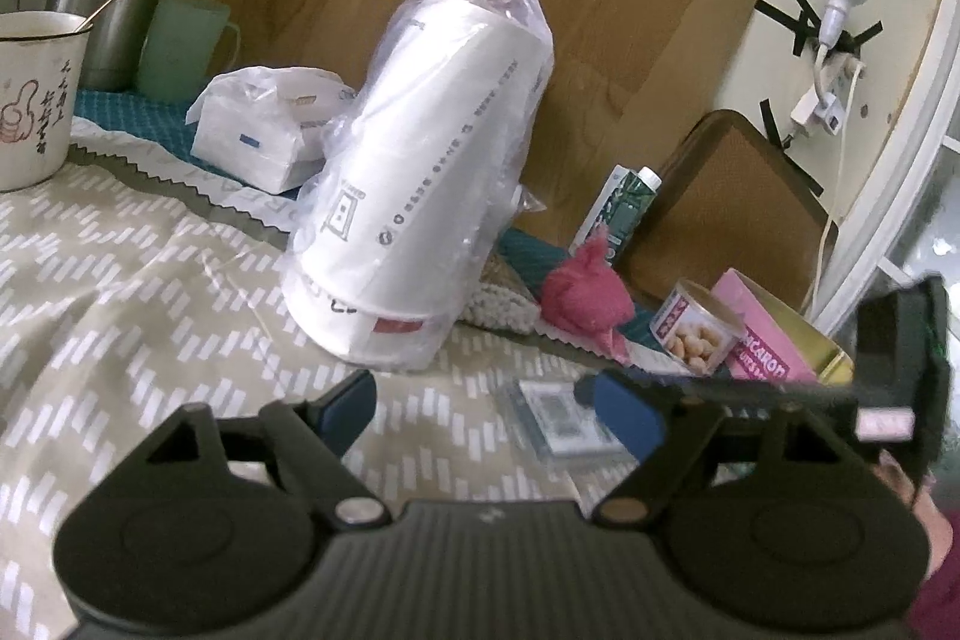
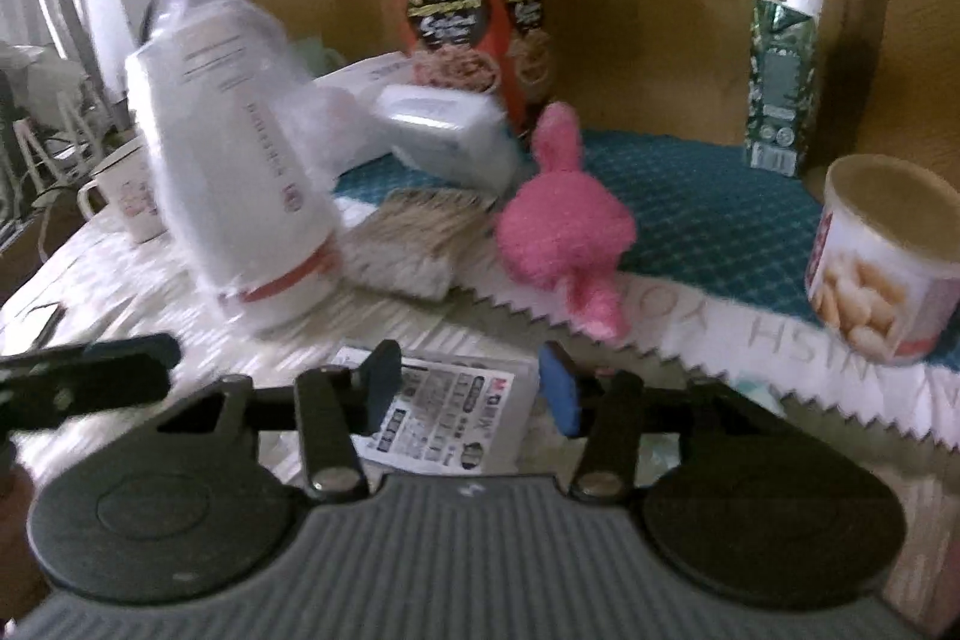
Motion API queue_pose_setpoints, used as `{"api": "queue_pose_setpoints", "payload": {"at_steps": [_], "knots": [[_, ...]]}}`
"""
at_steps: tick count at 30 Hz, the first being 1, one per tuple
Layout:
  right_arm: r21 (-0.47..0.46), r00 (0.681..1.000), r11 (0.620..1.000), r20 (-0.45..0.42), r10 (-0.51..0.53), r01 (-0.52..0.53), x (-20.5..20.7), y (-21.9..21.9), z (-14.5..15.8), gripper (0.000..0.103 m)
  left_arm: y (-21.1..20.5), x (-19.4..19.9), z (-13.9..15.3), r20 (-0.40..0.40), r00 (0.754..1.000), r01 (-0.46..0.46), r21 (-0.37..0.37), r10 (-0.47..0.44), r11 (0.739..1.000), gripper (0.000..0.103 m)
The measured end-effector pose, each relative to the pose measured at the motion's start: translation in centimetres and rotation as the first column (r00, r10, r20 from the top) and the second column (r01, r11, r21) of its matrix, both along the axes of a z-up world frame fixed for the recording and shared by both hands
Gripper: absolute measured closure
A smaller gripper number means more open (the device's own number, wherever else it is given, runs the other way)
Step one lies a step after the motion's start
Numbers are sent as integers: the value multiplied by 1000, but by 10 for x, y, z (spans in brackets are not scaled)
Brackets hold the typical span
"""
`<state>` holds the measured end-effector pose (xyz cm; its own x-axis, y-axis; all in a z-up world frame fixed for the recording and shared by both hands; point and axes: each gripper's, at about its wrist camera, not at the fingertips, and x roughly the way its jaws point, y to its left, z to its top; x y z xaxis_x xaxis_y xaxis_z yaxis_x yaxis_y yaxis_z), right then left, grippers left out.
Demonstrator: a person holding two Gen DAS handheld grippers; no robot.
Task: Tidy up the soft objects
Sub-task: 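Move the right gripper over the grey barcode-labelled plastic box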
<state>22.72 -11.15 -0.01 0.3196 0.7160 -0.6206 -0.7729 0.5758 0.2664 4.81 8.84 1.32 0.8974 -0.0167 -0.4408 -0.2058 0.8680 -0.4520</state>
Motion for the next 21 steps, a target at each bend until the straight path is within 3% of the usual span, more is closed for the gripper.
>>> {"api": "queue_pose_setpoints", "payload": {"at_steps": [9,13,15,17,21], "knots": [[51,999,998,-8,37,-37,-56,-25,1,52,7,-2,-2,11,1000,-8,-36,8,999,18],[46,996,996,50,78,-80,-85,-33,3,51,10,-1,-4,6,1000,-6,-54,6,999,17],[28,991,995,91,97,-100,-96,-36,5,45,11,-1,-4,5,1000,-7,-57,7,998,17],[9,986,995,137,99,-101,-100,-38,7,27,11,-1,-4,5,1000,-8,-57,8,998,17],[-27,968,991,209,137,-134,-103,-34,8,13,10,-1,-4,3,1000,-8,-57,9,998,17]]}}
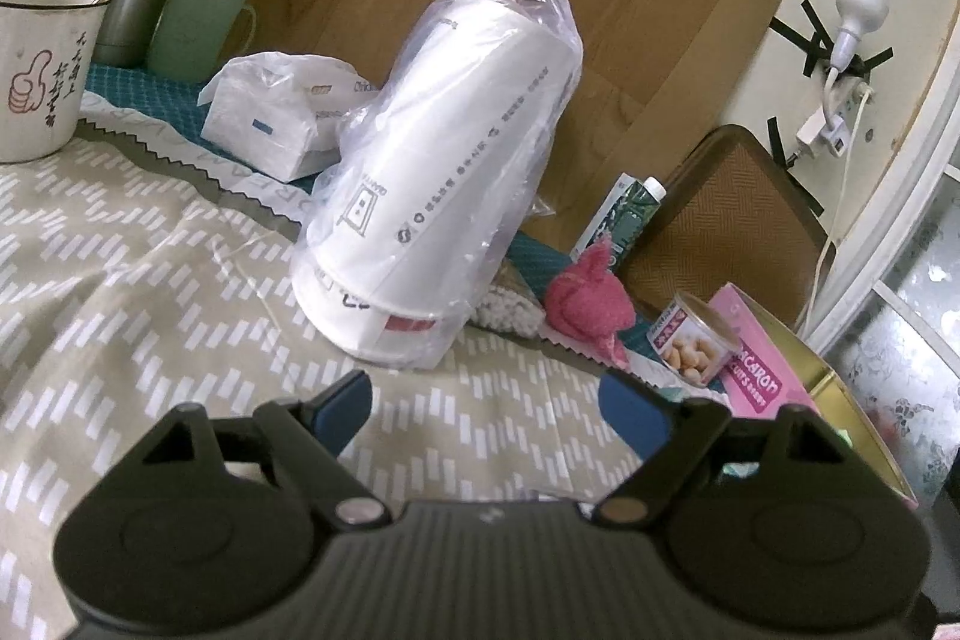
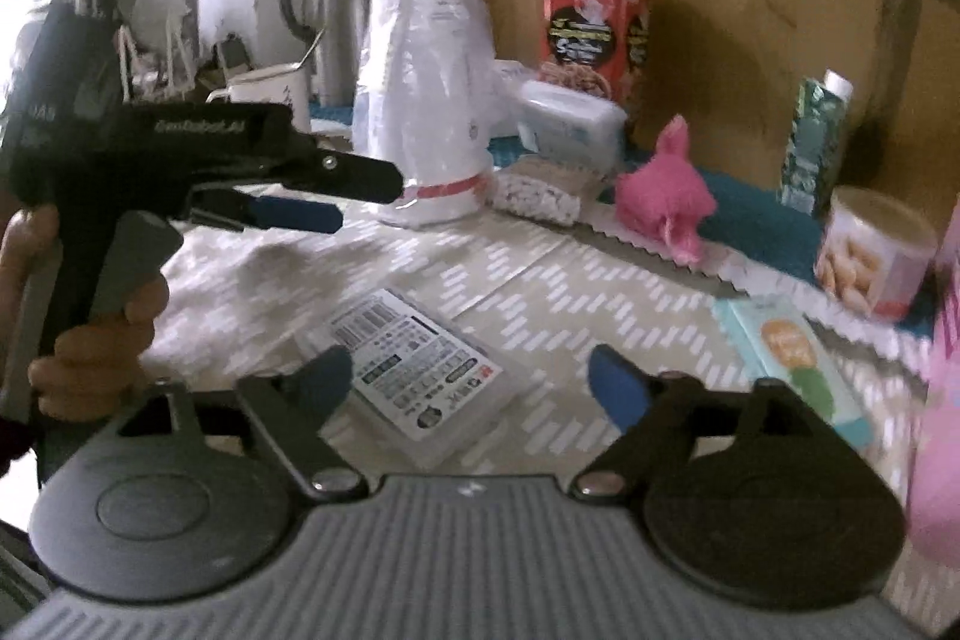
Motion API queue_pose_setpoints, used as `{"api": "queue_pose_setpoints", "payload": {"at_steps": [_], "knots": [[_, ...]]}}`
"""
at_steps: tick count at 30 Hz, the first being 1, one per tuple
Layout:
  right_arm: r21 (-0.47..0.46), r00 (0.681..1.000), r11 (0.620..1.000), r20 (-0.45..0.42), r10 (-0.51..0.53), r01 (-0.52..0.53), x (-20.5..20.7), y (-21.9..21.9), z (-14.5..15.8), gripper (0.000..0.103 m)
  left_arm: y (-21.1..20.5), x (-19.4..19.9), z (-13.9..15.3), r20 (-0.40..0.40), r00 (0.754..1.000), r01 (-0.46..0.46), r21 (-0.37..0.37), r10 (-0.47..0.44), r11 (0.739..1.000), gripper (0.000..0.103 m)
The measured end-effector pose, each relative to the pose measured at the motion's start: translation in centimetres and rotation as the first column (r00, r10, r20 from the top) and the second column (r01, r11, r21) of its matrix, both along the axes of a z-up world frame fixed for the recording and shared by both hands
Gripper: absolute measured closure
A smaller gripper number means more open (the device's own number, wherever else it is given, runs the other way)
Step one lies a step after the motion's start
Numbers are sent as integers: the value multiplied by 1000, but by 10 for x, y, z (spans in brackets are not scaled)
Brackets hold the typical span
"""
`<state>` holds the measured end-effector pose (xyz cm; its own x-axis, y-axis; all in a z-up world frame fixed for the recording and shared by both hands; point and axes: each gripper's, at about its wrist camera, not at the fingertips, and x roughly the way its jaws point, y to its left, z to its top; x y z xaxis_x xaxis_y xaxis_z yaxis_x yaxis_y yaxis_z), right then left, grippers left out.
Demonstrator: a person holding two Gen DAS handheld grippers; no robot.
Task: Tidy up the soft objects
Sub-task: 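Move the right gripper over the grey barcode-labelled plastic box, then grasp the grey plastic box with the right gripper and lift it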
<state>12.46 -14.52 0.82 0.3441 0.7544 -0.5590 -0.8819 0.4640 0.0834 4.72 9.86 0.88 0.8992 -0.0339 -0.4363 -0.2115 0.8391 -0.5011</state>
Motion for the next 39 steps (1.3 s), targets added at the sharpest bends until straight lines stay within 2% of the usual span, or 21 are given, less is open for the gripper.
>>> {"api": "queue_pose_setpoints", "payload": {"at_steps": [4,6,8,11,14,19,21,23,31,34,36,39], "knots": [[-28,998,998,39,57,-56,3,18,-5,10,1,1,-1,-5,1000,-3,-3,3,1000,17],[-13,997,997,-7,73,-73,8,23,-7,13,1,1,-1,-8,1000,-3,-5,3,1000,17],[22,991,996,-94,93,-91,13,22,-6,42,1,1,-1,-10,1000,-2,-7,2,1000,17],[32,991,997,-108,74,-71,9,18,-3,57,1,2,-2,-15,1000,2,-9,-3,1000,17],[53,985,998,-169,34,-26,3,2,-3,63,1,2,-2,-18,1000,5,-9,-5,1000,16],[67,988,997,-148,41,-31,-18,-17,-4,61,2,3,-3,-25,1000,1,-18,-1,1000,16],[63,994,997,-104,45,-38,-26,-22,-2,55,2,2,-3,-27,1000,-5,-20,4,1000,16],[62,998,997,-52,41,-38,-32,-25,0,37,2,1,-3,-28,1000,-10,-19,10,1000,16],[41,997,997,-6,72,-72,-42,-20,0,19,0,2,-2,-41,999,-16,-3,16,1000,16],[-19,998,998,-18,59,-59,-42,-11,-11,20,-1,3,-3,-45,999,-13,0,13,1000,16],[-18,998,998,-13,55,-55,-41,-11,-10,41,0,3,-3,-46,999,-10,1,10,1000,16],[-6,999,999,-28,44,-44,-40,-14,-10,43,0,4,-3,-48,999,-7,2,7,1000,16]]}}
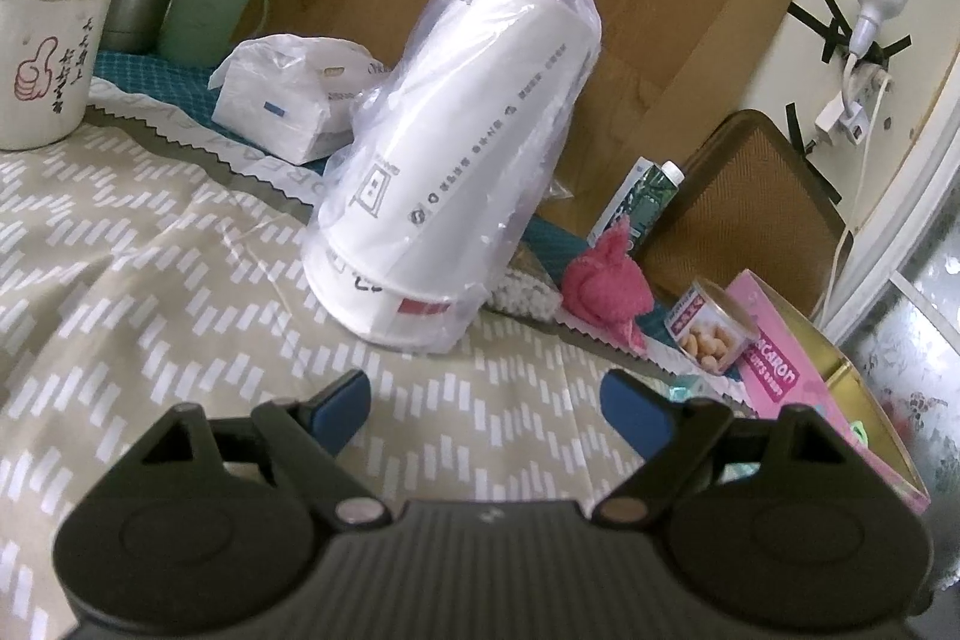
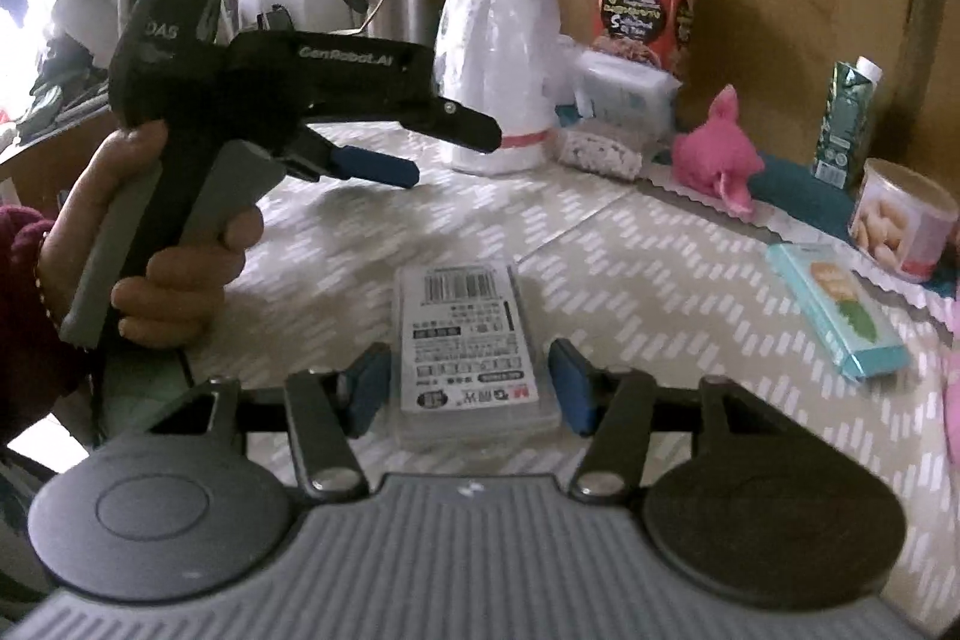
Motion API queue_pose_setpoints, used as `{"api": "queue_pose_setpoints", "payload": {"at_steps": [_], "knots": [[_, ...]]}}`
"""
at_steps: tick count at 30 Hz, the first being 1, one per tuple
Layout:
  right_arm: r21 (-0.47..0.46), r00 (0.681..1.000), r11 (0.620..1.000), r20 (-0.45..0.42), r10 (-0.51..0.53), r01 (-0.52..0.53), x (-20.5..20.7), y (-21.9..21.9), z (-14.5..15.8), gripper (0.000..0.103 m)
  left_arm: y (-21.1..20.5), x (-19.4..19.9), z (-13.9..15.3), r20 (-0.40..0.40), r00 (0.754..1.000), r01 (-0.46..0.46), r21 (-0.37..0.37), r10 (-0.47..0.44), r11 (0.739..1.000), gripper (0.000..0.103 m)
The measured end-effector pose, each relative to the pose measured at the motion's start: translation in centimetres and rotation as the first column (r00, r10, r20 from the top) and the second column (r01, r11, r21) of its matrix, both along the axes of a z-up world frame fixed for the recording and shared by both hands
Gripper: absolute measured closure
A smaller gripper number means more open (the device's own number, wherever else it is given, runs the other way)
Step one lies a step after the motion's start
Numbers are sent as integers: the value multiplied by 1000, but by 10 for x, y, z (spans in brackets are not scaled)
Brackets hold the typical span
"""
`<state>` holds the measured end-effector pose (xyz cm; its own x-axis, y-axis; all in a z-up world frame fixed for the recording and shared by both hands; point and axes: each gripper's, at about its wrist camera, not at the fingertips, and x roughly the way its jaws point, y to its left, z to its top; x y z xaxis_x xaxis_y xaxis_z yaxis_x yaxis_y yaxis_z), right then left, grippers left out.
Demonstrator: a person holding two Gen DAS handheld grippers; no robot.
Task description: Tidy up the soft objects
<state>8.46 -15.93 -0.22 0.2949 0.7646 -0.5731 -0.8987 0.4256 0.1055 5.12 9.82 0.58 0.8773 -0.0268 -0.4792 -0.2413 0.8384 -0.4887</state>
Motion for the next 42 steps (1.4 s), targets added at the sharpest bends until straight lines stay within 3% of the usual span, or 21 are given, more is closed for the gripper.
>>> {"api": "queue_pose_setpoints", "payload": {"at_steps": [12,18,21,24,27,31,34,35,38,42], "knots": [[29,999,999,-20,-35,36,-1,-6,0,43,-1,1,-1,-6,1000,4,-1,-4,1000,16],[48,992,992,-58,-113,116,0,-19,1,43,-9,0,3,-43,998,52,4,-52,999,16],[79,982,983,-112,-155,164,3,-31,0,43,-17,-5,4,-66,990,119,-88,-125,989,16],[116,970,973,-163,-181,201,6,-40,-1,43,-28,-6,5,-57,977,192,-204,-207,960,18],[146,965,966,-184,-185,213,7,-45,-1,43,-50,3,8,-78,955,262,-233,-286,937,26],[191,961,954,-194,-195,232,7,-53,0,43,-80,14,8,-130,934,301,-209,-332,930,34],[213,957,944,-200,-209,251,8,-64,-1,43,-97,25,10,-157,925,315,-191,-345,930,65],[217,956,941,-196,-218,260,9,-67,-1,44,-102,29,13,-154,921,328,-195,-359,924,70],[249,954,926,-161,-251,285,11,-80,6,44,-124,46,34,-131,911,373,-139,-390,917,69],[307,944,895,-41,-328,325,20,-104,27,44,-161,80,72,-65,886,456,-55,-458,889,70]]}}
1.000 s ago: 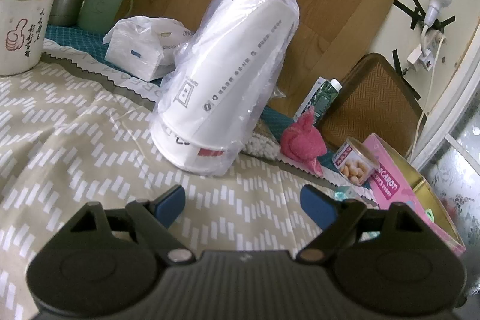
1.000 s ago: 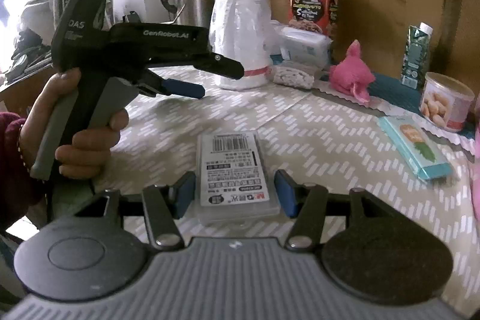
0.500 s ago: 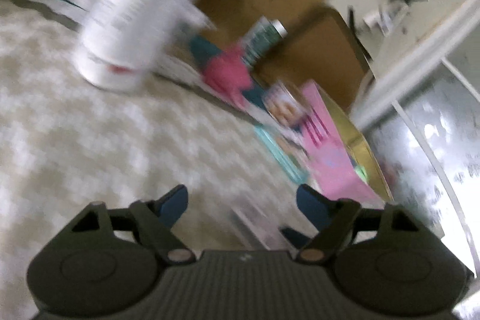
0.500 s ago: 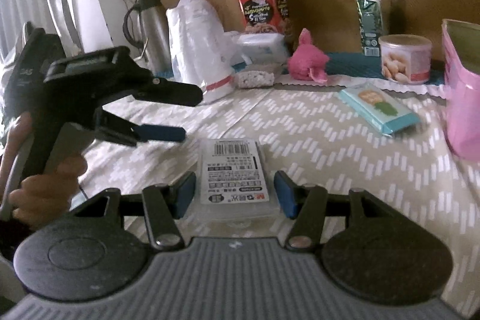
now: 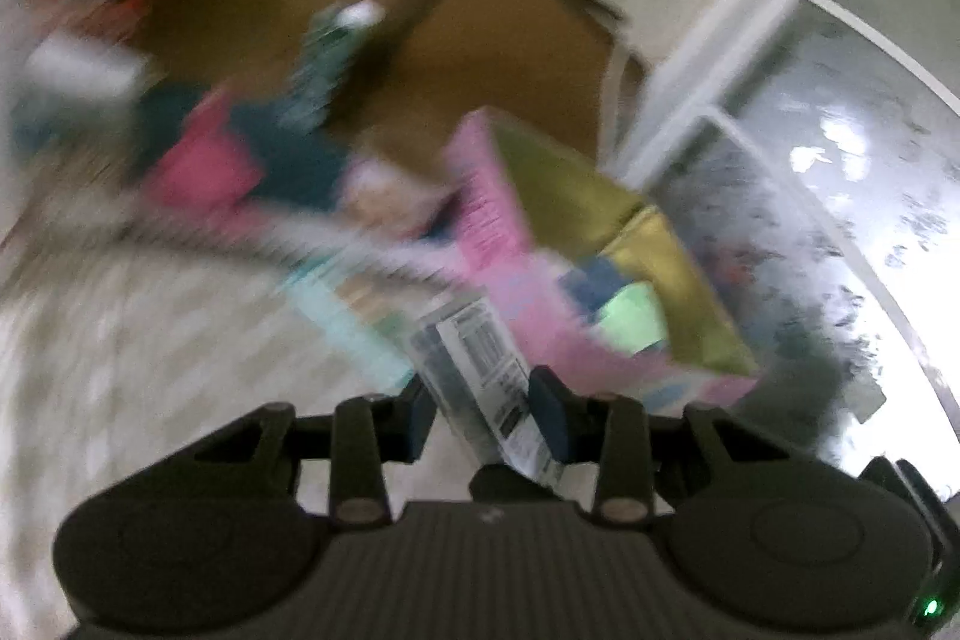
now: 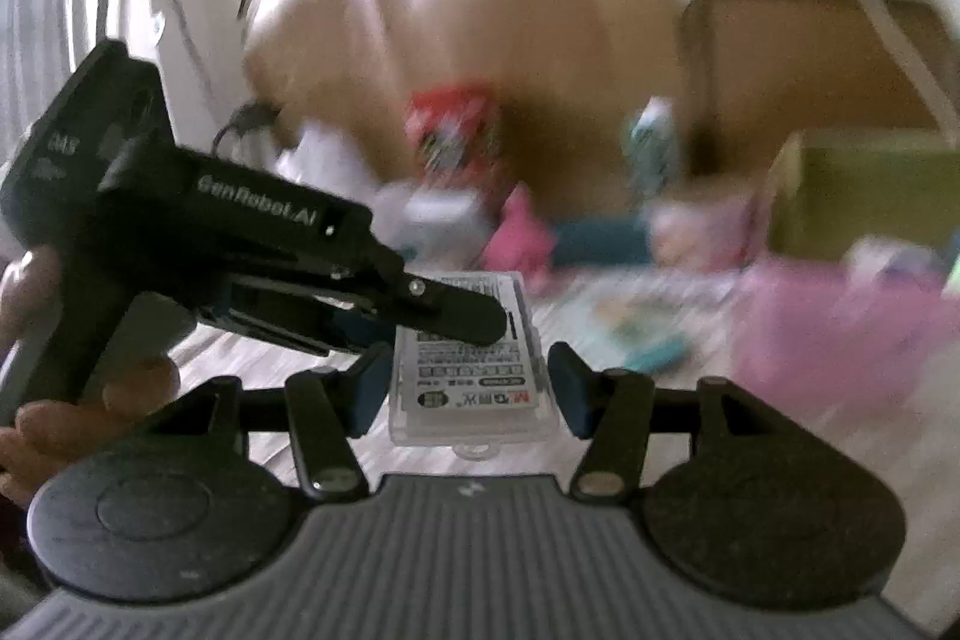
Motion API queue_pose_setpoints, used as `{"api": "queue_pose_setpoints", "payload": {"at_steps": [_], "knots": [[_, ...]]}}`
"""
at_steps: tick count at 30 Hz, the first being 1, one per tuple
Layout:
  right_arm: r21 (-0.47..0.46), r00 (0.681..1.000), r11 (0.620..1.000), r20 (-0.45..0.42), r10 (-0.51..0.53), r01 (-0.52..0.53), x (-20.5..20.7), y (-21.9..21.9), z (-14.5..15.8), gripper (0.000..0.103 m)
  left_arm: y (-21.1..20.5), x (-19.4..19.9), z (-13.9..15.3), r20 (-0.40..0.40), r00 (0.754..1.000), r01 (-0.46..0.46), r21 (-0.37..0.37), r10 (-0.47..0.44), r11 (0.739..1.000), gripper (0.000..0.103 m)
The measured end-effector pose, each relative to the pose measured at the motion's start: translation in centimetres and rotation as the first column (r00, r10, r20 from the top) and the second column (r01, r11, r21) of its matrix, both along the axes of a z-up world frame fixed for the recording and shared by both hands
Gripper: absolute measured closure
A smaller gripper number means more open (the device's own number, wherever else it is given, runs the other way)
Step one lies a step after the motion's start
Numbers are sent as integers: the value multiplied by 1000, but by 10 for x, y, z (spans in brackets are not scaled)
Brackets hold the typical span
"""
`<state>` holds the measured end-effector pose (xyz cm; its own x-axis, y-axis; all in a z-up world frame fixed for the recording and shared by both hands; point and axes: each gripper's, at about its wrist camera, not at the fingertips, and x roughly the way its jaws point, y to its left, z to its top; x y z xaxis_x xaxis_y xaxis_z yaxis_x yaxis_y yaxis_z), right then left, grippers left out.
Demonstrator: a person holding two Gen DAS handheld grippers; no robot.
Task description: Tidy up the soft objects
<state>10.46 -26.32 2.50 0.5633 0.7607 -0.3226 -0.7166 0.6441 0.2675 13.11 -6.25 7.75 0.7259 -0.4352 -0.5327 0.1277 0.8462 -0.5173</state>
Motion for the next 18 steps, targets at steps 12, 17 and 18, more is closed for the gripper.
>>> {"api": "queue_pose_setpoints", "payload": {"at_steps": [12,17,18], "knots": [[-60,918,930,197,-344,362,73,-89,20,43,-133,109,18,70,985,145,153,-157,978,65],[-115,869,863,124,-478,491,98,-109,-2,42,-115,80,11,112,982,134,155,-152,979,65],[-73,868,867,103,-486,493,95,-115,-3,41,-107,69,13,135,981,121,155,-143,980,65]]}}
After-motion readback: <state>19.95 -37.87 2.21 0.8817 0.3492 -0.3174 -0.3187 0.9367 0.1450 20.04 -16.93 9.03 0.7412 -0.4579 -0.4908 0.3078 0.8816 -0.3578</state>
